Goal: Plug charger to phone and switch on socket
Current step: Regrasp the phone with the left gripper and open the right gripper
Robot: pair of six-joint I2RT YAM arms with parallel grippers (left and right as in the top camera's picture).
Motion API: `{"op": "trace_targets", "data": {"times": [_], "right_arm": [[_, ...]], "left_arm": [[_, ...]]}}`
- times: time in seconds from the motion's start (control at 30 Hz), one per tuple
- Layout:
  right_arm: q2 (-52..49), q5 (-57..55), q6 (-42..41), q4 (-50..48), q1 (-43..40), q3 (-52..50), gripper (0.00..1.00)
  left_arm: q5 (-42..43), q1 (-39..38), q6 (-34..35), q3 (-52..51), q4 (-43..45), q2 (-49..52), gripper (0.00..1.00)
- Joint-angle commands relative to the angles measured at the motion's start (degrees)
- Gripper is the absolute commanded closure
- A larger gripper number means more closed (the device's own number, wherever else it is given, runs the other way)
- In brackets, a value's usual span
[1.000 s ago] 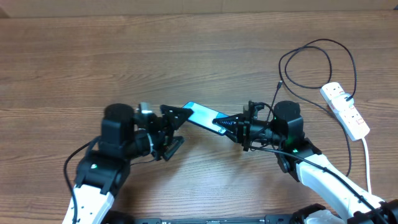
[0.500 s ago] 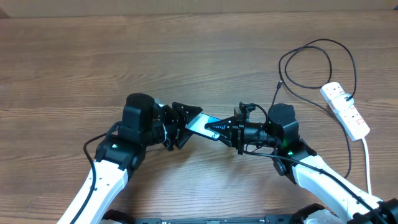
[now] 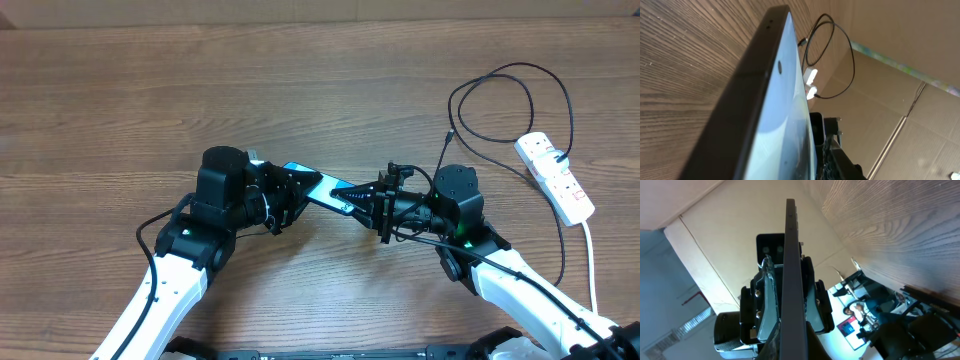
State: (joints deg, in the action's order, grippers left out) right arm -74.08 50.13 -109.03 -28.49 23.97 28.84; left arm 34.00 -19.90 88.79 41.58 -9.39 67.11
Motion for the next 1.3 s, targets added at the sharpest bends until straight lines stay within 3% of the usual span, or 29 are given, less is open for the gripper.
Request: {"op": "trace_targets", "data": {"times": [0.0, 0.2, 0.6, 0.87, 1.07, 1.17, 1.2, 1.27], "right_arm": [[0.8, 0.5, -2.0, 0.3, 0.4, 0.8, 0.96], [0.8, 0.0, -2.0, 0.3, 0.5, 0.8, 0.96], [0.8, -0.1, -2.0, 0.3, 0.5, 0.8, 0.96], [0.8, 0.1, -2.0, 0.3, 0.5, 0.8, 0.79], [0.8, 0.1, 0.0, 0.3, 0.5, 0.8, 0.52], [0.8, 0.1, 5.5, 0.7, 0.5, 0.8, 0.43], [0.8, 0.1, 7.2, 1.0, 0.5, 0.8, 0.38], [0.8, -0.3, 12.1, 2.1, 0.5, 0.8, 0.18]], "left_arm": [[0.0, -0.4, -0.4, 0.3, 1.6, 0.0, 0.82], [-0.1, -0.4, 2.0, 0.3, 2.8, 0.0, 0.92], [-0.2, -0.4, 10.6, 0.3, 2.8, 0.0, 0.96], [-1.1, -0.3, 10.0, 0.3, 2.3, 0.0, 0.96], [0.4, 2.2, 2.9, 0.3, 2.1, 1.2, 0.96], [6.7, 6.4, -2.6, 0.3, 1.9, 3.9, 0.96], [9.5, 8.0, -4.6, 0.3, 1.9, 4.9, 0.96], [17.2, 12.0, -9.9, 0.3, 2.0, 8.0, 0.96]]}}
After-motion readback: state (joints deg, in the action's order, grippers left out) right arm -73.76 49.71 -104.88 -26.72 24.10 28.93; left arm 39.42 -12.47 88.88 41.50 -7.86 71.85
